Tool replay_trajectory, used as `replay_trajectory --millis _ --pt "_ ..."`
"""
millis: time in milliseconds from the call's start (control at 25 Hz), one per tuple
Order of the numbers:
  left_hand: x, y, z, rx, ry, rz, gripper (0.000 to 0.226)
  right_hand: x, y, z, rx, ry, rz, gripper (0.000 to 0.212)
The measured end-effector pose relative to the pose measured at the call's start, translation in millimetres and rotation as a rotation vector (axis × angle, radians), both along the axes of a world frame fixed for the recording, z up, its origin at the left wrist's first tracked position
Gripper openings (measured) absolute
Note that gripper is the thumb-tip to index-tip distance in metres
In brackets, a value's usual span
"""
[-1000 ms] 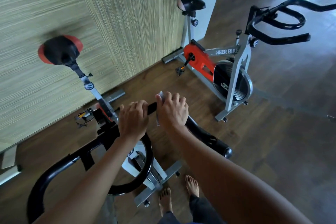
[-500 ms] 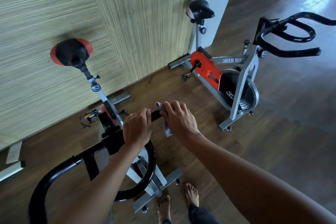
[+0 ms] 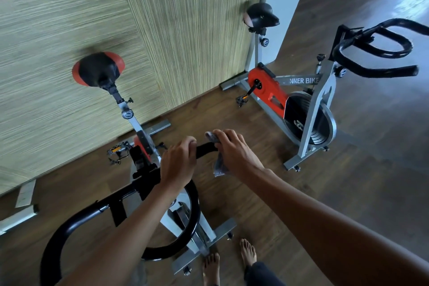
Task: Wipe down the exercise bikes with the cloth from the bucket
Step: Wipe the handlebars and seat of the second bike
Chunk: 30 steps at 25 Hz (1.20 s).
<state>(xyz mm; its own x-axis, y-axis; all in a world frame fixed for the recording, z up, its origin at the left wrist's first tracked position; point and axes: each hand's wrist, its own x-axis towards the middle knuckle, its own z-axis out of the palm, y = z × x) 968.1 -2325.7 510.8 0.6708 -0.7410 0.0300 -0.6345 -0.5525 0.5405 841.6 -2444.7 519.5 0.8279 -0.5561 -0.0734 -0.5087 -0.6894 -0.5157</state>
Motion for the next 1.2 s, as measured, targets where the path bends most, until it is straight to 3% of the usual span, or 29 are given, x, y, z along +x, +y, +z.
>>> replay_trajectory --millis 280,480,640,800,960,1200 --pt "-12 -40 34 -0.102 -0.025 -0.105 0.042 -38 -40 45 0.15 -0.302 -0.153 0.039" --pt "-54 -112 59 -0.136 -0.057 -0.128 0.044 -97 -112 59 0.164 -0.349 -0.138 0.039" --pt "-97 -190 71 -0.107 -0.081 -0.1 0.029 -140 -193 59 0.169 -0.358 -0.114 0.038" --pt "-124 -256 84 -0.138 -0.061 -0.053 0.039 -163 -271 64 0.186 -0.353 -0.093 0.039" --pt "-122 -309 86 -0.107 -0.051 -0.012 0.041 -153 -329 70 0.216 -0.359 -0.065 0.04" --pt "-64 -356 73 -0.106 -0.034 0.118 0.026 -76 -383 62 0.261 -0.348 0.013 0.038"
